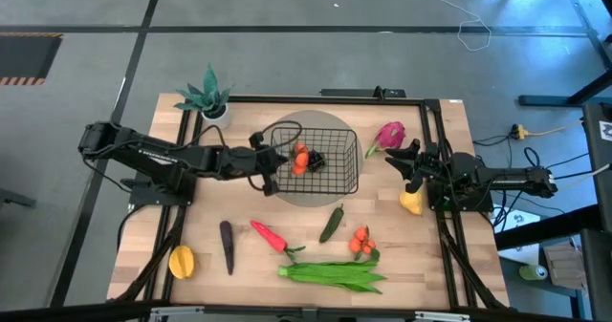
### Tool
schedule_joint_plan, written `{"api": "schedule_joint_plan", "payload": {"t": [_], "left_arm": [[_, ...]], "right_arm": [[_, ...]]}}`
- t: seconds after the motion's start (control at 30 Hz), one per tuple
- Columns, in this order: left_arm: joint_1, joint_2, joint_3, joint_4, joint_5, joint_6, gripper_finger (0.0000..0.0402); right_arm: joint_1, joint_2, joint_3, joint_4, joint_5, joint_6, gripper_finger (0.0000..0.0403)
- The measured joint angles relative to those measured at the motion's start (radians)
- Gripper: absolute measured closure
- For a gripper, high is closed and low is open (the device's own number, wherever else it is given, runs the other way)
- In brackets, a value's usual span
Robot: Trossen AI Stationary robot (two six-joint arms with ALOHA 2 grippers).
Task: Build produce basket
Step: Put the left oranges into the black wire basket, then put the dragon fruit into the black wire basket
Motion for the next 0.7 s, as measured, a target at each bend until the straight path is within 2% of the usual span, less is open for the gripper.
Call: {"api": "schedule_joint_plan", "payload": {"t": [0.47, 0.7], "left_arm": [[0.01, 0.0, 0.0, 0.0, 0.001, -0.032, 0.0352], [0.01, 0.0, 0.0, -0.001, 0.001, -0.032, 0.0349]], "right_arm": [[0.0, 0.0, 0.0, 0.0, 0.0, 0.0, 0.0232], [0.0, 0.0, 0.0, 0.0, 0.0, 0.0, 0.0232]]}}
